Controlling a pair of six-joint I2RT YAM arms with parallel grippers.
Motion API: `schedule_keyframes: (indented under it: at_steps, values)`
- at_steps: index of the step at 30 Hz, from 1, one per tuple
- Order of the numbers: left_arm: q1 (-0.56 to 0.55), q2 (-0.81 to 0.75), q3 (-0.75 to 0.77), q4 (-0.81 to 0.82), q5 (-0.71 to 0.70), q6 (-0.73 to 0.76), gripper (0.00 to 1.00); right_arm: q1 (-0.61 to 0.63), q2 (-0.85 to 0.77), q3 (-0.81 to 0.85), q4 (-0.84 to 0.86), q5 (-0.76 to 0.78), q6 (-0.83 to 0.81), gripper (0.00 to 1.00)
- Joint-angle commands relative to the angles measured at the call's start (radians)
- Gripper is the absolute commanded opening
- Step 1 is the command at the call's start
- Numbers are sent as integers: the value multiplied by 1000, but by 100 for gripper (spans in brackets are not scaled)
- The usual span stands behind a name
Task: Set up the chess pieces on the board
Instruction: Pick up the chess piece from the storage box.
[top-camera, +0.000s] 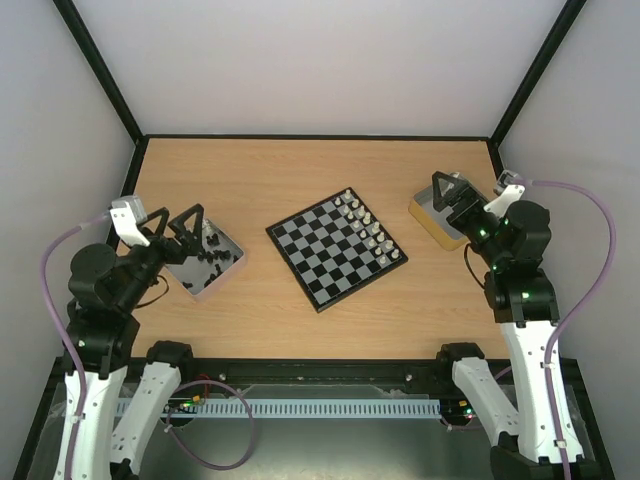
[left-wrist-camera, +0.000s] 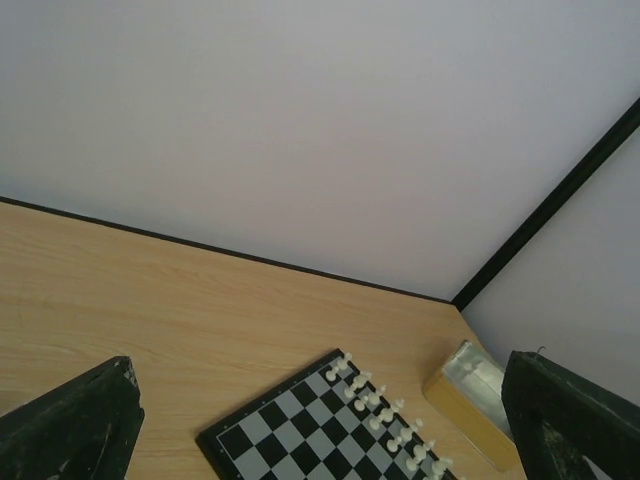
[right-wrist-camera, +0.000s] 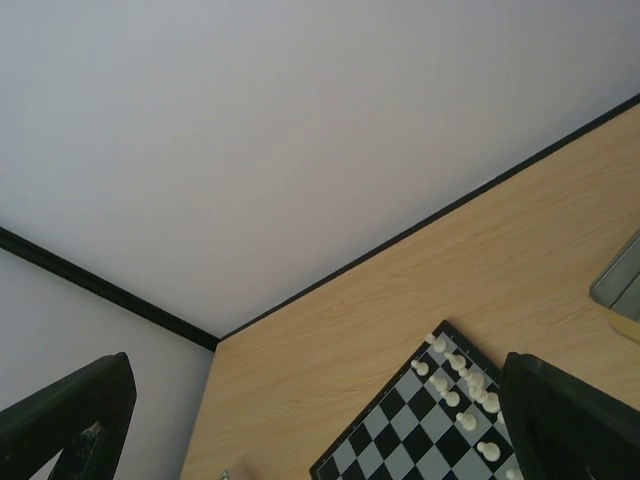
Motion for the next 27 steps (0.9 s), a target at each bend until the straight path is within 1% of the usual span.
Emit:
schedule_keyframes:
  at_steps: [1, 7, 9, 11, 14, 15, 16, 18, 22, 24, 27]
  values:
    - [8, -36, -46, 1, 61, -17, 100, -7, -7, -17, -59, -9, 78, 98]
    - [10, -14, -156, 83, 118, -42, 100, -8, 24, -75, 20, -120, 53, 98]
    - [11, 18, -179, 97, 106, -57, 100, -8, 28, -106, 67, -145, 43, 98]
    - [11, 62, -181, 78, 37, -80, 100, -9, 28, -137, 128, -172, 40, 98]
    - [11, 159, -155, 3, -131, -131, 100, -9, 29, -181, 218, -190, 50, 99]
    - [11, 196, -141, -24, -175, -142, 97, -9, 34, -190, 238, -190, 53, 98]
    - [11, 231, -130, -50, -213, -150, 94, -9, 41, -197, 256, -189, 54, 94]
    - [11, 309, -112, -95, -267, -168, 87, -9, 62, -204, 278, -194, 52, 77]
    - [13, 449, -105, -148, -339, -190, 74, -9, 114, -203, 283, -204, 31, 49]
    - [21, 504, -119, -140, -339, -186, 70, -9, 129, -199, 264, -187, 13, 43]
    - [54, 609, -132, -93, -275, -168, 59, -8, 129, -187, 228, -129, -30, 41]
